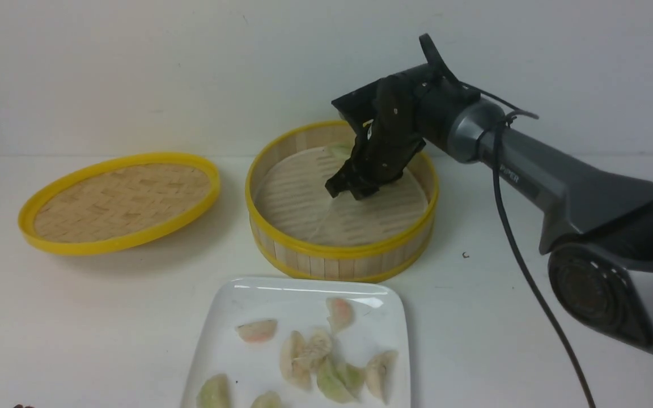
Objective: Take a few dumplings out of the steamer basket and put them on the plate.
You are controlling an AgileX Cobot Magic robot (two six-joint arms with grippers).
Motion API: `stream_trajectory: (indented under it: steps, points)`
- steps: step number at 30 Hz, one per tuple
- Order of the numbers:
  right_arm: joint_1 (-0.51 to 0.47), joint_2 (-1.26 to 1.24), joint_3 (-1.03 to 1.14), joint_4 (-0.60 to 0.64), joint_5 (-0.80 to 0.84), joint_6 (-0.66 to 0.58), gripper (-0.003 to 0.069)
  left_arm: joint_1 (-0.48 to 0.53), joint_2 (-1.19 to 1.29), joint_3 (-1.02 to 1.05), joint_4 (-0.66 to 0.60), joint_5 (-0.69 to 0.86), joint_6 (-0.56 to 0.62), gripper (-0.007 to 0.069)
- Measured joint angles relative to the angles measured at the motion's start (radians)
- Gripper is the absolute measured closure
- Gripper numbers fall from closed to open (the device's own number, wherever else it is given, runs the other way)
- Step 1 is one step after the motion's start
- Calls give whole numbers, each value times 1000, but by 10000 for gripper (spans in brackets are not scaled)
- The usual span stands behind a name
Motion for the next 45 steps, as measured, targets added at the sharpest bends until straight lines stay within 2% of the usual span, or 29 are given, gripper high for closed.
stream_trajectory:
  steps: [3,9,13,16,20,22,24,30,31,32,34,36,40,41,42,43,44,45]
  points:
    - [1,-36,-26,9,123,16,520,0,0,0,0,0,0,631]
    - [6,-216,43,41,133,29,520,0,0,0,0,0,0,631]
    - [49,-462,330,120,133,41,520,0,0,0,0,0,0,631]
    - [105,-548,513,161,134,38,520,0,0,0,0,0,0,631]
    - [190,-559,709,179,134,30,520,0,0,0,0,0,0,631]
    - [203,-549,740,178,131,27,517,0,0,0,0,0,0,631]
    - [216,-532,777,172,118,27,485,0,0,0,0,0,0,631]
    - [217,-506,784,146,98,27,237,0,0,0,0,0,0,631]
    - [217,-507,784,146,98,27,230,0,0,0,0,0,0,631]
    - [217,-521,772,136,113,27,189,0,0,0,0,0,0,631]
    - [217,-546,758,123,116,42,185,0,0,0,0,0,0,631]
    - [217,-598,753,108,116,69,209,0,0,0,0,0,0,631]
    - [217,-865,754,63,122,149,445,0,0,0,0,0,0,631]
    - [217,-909,758,56,122,163,484,0,0,0,0,0,0,631]
    - [217,-1015,781,37,120,183,570,0,0,0,0,0,0,631]
    - [217,-1015,781,34,120,186,570,0,0,0,0,0,0,631]
    - [217,-1125,830,14,83,203,629,0,0,0,0,0,0,631]
    - [217,-1205,874,1,40,213,648,0,0,0,0,0,0,631]
